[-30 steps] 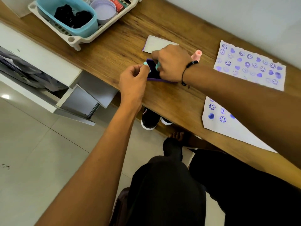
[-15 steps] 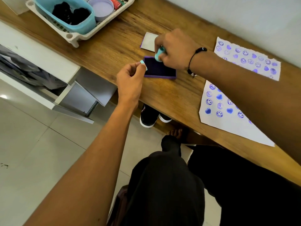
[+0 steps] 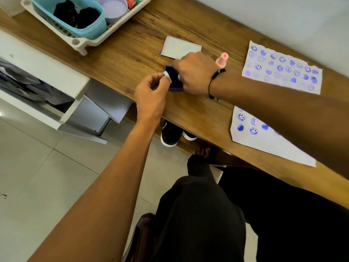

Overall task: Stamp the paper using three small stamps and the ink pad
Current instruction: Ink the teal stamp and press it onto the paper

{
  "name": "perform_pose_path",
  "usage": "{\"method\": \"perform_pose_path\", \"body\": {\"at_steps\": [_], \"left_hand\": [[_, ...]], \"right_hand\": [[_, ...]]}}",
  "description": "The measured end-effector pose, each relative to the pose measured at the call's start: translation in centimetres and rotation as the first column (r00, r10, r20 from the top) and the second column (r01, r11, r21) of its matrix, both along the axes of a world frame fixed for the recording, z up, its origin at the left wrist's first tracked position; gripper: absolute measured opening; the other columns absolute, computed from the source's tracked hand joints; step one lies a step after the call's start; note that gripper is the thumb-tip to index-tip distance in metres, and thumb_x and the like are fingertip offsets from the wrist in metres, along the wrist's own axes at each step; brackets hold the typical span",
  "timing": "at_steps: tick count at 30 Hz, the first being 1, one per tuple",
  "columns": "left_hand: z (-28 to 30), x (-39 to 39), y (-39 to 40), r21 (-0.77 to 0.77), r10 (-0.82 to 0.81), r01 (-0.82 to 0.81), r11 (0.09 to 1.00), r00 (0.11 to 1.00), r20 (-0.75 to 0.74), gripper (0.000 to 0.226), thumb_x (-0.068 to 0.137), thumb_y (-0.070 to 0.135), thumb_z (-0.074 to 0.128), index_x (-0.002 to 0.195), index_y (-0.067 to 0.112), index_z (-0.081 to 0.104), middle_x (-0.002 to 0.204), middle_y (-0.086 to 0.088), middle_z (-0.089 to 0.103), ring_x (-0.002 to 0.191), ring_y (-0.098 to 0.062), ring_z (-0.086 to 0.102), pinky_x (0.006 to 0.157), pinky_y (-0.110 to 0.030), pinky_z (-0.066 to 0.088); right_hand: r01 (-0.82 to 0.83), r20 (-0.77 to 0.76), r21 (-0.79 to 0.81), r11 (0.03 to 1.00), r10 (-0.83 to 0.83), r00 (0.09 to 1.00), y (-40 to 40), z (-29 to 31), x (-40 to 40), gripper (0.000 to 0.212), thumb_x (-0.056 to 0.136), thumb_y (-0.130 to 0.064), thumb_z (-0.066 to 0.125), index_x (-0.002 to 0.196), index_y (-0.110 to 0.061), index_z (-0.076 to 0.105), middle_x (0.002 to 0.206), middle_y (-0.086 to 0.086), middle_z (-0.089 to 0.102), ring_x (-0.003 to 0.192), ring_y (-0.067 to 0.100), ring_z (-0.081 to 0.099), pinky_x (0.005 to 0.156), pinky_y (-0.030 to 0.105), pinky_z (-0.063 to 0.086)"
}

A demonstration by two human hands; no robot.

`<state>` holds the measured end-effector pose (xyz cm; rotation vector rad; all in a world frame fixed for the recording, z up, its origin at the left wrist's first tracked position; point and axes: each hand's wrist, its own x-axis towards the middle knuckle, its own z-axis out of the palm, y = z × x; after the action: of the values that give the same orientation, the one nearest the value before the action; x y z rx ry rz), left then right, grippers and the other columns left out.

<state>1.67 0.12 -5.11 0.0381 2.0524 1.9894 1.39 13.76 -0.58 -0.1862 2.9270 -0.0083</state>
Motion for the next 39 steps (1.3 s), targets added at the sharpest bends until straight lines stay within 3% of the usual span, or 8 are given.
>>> {"method": "perform_pose_path", "body": {"at_steps": [5,11,16,21,26,31,34,39], "left_hand": [[0.2,0.0,0.0,-0.023,0.010,-0.010,1.000,1.000,0.016,0.018,0.084,0.019,0.057,0.095,0.009,0.066,0.085,0.004,0.065,0.079,-0.003,0.060,0.067,-0.011,0.049],[0.4,-0.2,-0.1,-0.011,0.008,-0.008,1.000,0.999,0.051,0.014,0.083,0.021,0.057,0.091,0.014,0.067,0.081,0.009,0.065,0.068,0.010,0.060,0.065,-0.007,0.048],[0.9,0.2,0.0,-0.004,0.010,-0.010,1.000,0.998,0.061,0.009,0.083,0.018,0.058,0.077,0.020,0.064,0.072,0.009,0.062,0.059,0.010,0.056,0.061,-0.010,0.046],[1.7,0.7,-0.3,0.092,0.065,-0.074,0.993,0.993,0.099,0.008,0.077,0.019,0.059,0.070,0.020,0.063,0.071,0.005,0.063,0.066,-0.003,0.058,0.064,-0.017,0.049],[4.5,5.0,3.1,0.231,-0.151,0.121,0.965,0.982,0.114,0.011,0.081,0.010,0.058,0.072,0.011,0.064,0.073,-0.008,0.064,0.066,-0.016,0.059,0.069,-0.025,0.050],[6.6,9.2,7.3,0.013,-0.487,0.494,0.869,0.851,0.196,0.014,0.085,0.012,0.057,0.073,0.008,0.062,0.074,-0.010,0.064,0.064,-0.014,0.061,0.068,-0.023,0.051],[6.7,11.1,9.4,-0.074,-0.513,0.544,0.836,0.822,0.245,0.013,0.082,0.015,0.056,0.078,0.004,0.060,0.077,-0.015,0.059,0.066,-0.018,0.059,0.072,-0.033,0.046],[5.2,12.6,10.9,0.058,-0.396,0.421,0.905,0.787,0.472,0.019,0.085,0.013,0.053,0.068,0.007,0.056,0.085,-0.016,0.062,0.081,-0.024,0.061,0.082,-0.031,0.055]], "right_hand": [[0.013,-0.019,0.009,1.000,-0.013,1.000,-0.1,-0.2,0.0,0.029,0.085,-0.022,0.055,0.106,-0.002,0.054,0.105,0.024,0.061,0.092,0.040,0.057,0.062,0.034,0.035],[0.011,-0.007,0.054,0.998,-0.011,1.000,-0.7,0.2,0.0,0.027,0.086,-0.025,0.054,0.106,-0.006,0.056,0.106,0.021,0.061,0.094,0.039,0.057,0.063,0.034,0.035],[0.022,0.054,0.086,0.996,-0.026,0.998,-0.7,1.3,0.5,0.031,0.086,-0.026,0.053,0.110,-0.006,0.055,0.112,0.022,0.060,0.099,0.040,0.057,0.066,0.037,0.037],[0.158,-0.051,-0.071,0.985,-0.162,0.986,1.0,1.8,2.1,0.030,0.084,-0.013,0.048,0.112,-0.005,0.053,0.120,0.022,0.057,0.108,0.039,0.053,0.074,0.038,0.041],[0.389,-0.170,-0.357,0.849,-0.468,0.867,3.7,3.5,11.1,0.029,0.081,-0.018,0.053,0.105,-0.003,0.059,0.108,0.020,0.066,0.099,0.037,0.058,0.081,0.039,0.039],[0.630,-0.066,-0.456,0.628,-0.730,0.680,5.4,2.9,21.0,0.020,0.081,-0.020,0.064,0.093,-0.004,0.067,0.092,0.014,0.071,0.082,0.026,0.062,0.072,0.026,0.040],[0.673,-0.068,-0.489,0.555,-0.794,0.605,5.9,1.7,23.6,0.015,0.079,-0.015,0.064,0.091,-0.007,0.068,0.085,0.013,0.070,0.068,0.016,0.052,0.053,0.014,0.031],[0.646,-0.143,-0.504,0.573,-0.793,0.592,6.2,0.1,23.7,0.015,0.080,-0.013,0.062,0.091,-0.005,0.068,0.085,0.014,0.070,0.069,0.018,0.053,0.066,0.024,0.038]]}}
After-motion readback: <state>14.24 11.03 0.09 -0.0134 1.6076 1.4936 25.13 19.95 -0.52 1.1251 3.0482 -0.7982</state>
